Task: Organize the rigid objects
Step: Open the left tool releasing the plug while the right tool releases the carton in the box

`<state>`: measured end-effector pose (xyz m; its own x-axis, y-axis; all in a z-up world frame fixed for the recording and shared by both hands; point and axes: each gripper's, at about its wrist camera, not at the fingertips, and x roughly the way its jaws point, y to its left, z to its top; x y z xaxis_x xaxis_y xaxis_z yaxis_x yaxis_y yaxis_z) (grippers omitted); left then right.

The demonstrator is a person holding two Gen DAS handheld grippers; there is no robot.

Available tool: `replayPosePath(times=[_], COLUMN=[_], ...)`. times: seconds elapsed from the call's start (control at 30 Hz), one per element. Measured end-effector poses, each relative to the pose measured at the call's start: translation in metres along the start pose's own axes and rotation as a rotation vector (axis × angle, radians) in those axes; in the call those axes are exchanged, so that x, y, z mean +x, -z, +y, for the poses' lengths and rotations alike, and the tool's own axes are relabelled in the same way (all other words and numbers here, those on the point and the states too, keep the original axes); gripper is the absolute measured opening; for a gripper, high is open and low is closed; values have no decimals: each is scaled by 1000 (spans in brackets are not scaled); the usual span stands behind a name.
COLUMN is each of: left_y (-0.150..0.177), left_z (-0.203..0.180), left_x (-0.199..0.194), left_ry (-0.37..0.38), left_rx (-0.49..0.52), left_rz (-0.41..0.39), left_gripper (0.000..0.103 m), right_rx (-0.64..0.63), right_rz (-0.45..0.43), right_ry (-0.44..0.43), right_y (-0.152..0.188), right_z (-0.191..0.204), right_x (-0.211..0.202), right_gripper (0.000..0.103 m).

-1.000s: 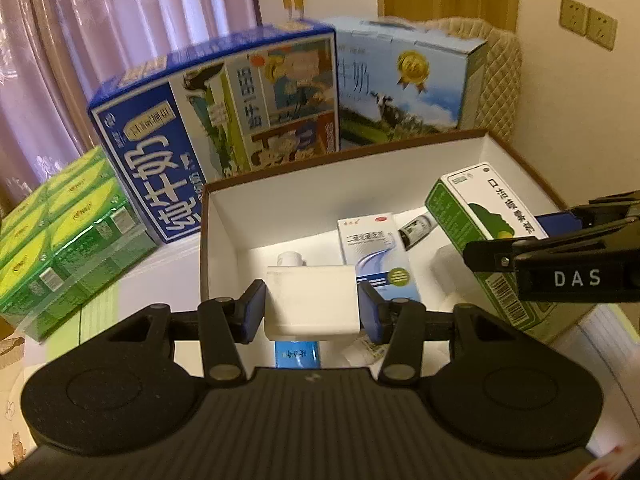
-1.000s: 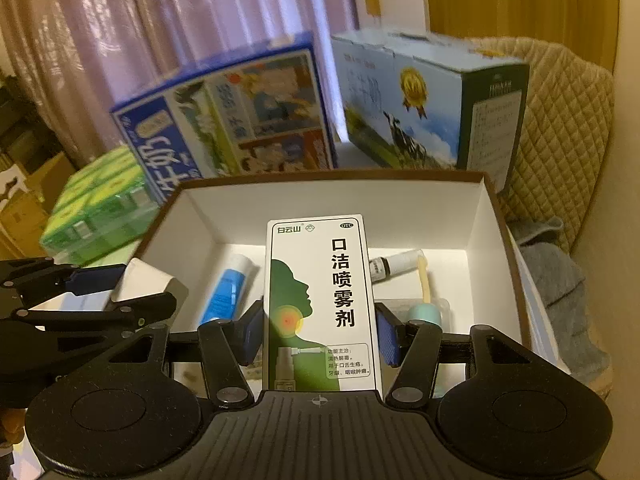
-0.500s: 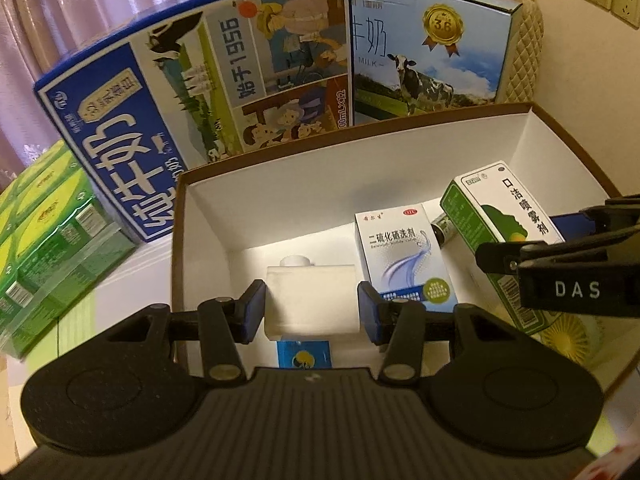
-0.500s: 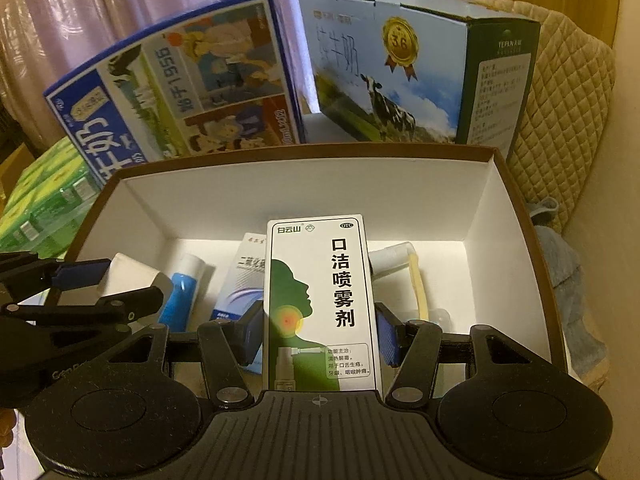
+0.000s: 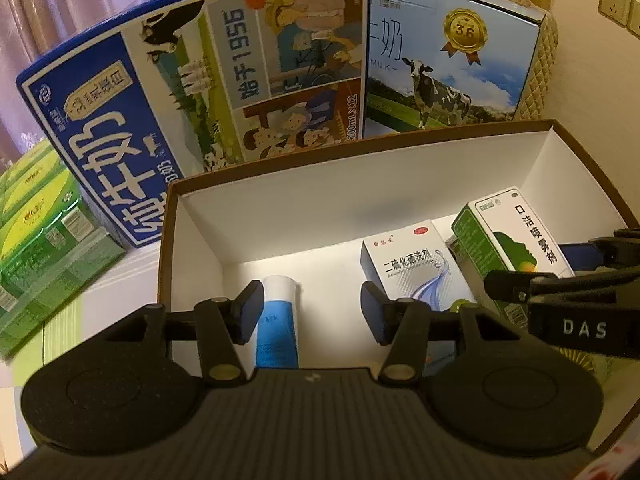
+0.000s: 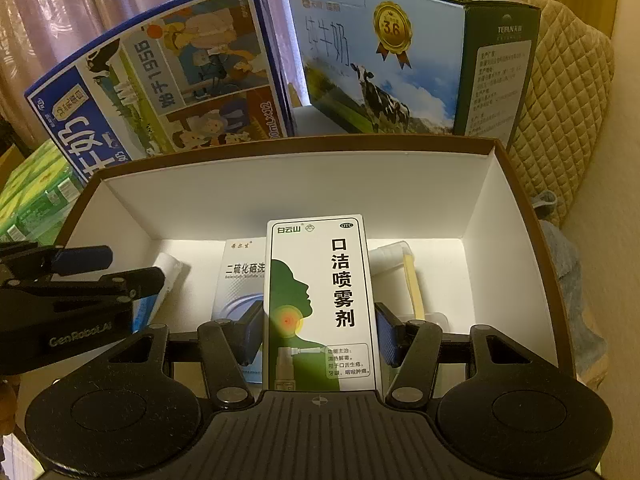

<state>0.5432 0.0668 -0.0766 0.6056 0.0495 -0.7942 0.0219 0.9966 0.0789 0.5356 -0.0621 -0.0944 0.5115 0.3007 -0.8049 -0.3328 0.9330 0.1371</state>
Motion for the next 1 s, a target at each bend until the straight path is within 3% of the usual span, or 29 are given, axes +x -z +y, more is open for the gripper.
replayPosePath(times=[0.23,0.3,0.37,0.73,1.0], left_y=[5,6,7,15,26], left_z=[3,2,2,-1,-3], left_x=[-4,-6,-8,-35,-74], left_ry=[10,6,8,39,67], left_rx=[-15,-14,-17,-46,-65], left_rz=[7,9,8,-4,-56], left_gripper=[53,55,56,60,65], right_rx=[41,30,14,-4,10], right_rz=[-17,-26,-41,-47,-72], right_ry=[-7,-4,-3,-4,-15], right_y=[-3,-3,-3,13,32], right_z=[-1,-1,0,-3,-1], right_x=[3,2,-2,-26,-63], right_gripper=[56,70,73,74,75])
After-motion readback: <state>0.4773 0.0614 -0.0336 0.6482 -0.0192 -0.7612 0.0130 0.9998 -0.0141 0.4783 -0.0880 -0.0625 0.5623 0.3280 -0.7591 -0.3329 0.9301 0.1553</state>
